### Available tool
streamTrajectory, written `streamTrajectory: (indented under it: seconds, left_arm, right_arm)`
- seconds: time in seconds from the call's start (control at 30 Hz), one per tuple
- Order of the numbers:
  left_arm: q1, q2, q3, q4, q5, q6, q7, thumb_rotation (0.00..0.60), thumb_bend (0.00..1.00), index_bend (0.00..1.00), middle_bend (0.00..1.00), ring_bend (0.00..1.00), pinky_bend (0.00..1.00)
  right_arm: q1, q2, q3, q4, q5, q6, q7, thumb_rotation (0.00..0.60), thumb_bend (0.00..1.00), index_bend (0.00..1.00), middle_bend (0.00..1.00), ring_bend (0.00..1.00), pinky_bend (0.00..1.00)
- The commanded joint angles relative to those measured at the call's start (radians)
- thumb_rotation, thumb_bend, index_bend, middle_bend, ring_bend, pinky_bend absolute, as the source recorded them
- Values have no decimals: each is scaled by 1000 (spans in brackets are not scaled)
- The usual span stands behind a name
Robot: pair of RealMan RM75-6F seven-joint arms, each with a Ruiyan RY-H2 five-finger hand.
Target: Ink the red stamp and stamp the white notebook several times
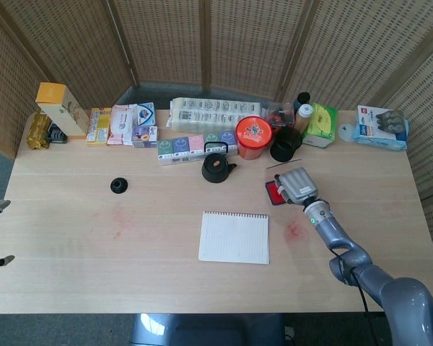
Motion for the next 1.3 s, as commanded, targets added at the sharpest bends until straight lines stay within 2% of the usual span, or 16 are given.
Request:
streamTrajectory:
  seconds: [0.03, 0.23, 0.4, 0.73, 0.8, 0.9, 1.07, 1.3]
  left_arm:
    - [0, 1, 0, 0, 2, 0, -1, 600, 0, 0, 0, 0, 0]
    - [3, 3, 1, 0, 6, 4, -6, 600, 0, 0, 0, 0, 0]
    - [4, 3, 2, -1, 10, 6, -8, 600, 0, 0, 0, 0, 0]
    - [5, 4, 4, -2, 17, 9, -9, 600, 0, 0, 0, 0, 0]
    - [5, 4, 4, -2, 18, 9, -9, 600, 0, 0, 0, 0, 0]
    - [6, 4, 5, -3, 20, 11, -9, 600, 0, 0, 0, 0, 0]
    - [6, 4, 6, -4, 23, 11, -8, 600, 0, 0, 0, 0, 0]
    - [8, 6, 8, -6, 32, 17, -13, 600, 0, 0, 0, 0, 0]
  right_arm:
    - [-4, -14, -3, 21, 1, -1, 11, 600, 596, 605, 1000, 1000, 1000]
    - [-3, -20, -1, 36, 4, -3, 22, 600, 596, 607, 1000, 1000, 1000]
    - [-3, 13, 11, -6, 3, 26, 21, 600, 596, 607, 1000, 1000, 1000]
    - [-24, 145, 42, -223, 8, 128, -74, 600, 597, 607, 1000, 1000, 1000]
    - [-34, 173, 48, -282, 12, 152, -104, 600, 597, 608, 1000, 1000, 1000]
    - [-77, 210, 52, -407, 11, 243, -177, 600, 599, 615, 1000, 1000, 1000]
    - [-131, 226, 38, -558, 41, 297, -314, 600, 601, 620, 1000, 1000, 1000]
    - [-164, 230, 22, -670, 51, 328, -386, 600, 601, 624, 1000, 1000, 1000]
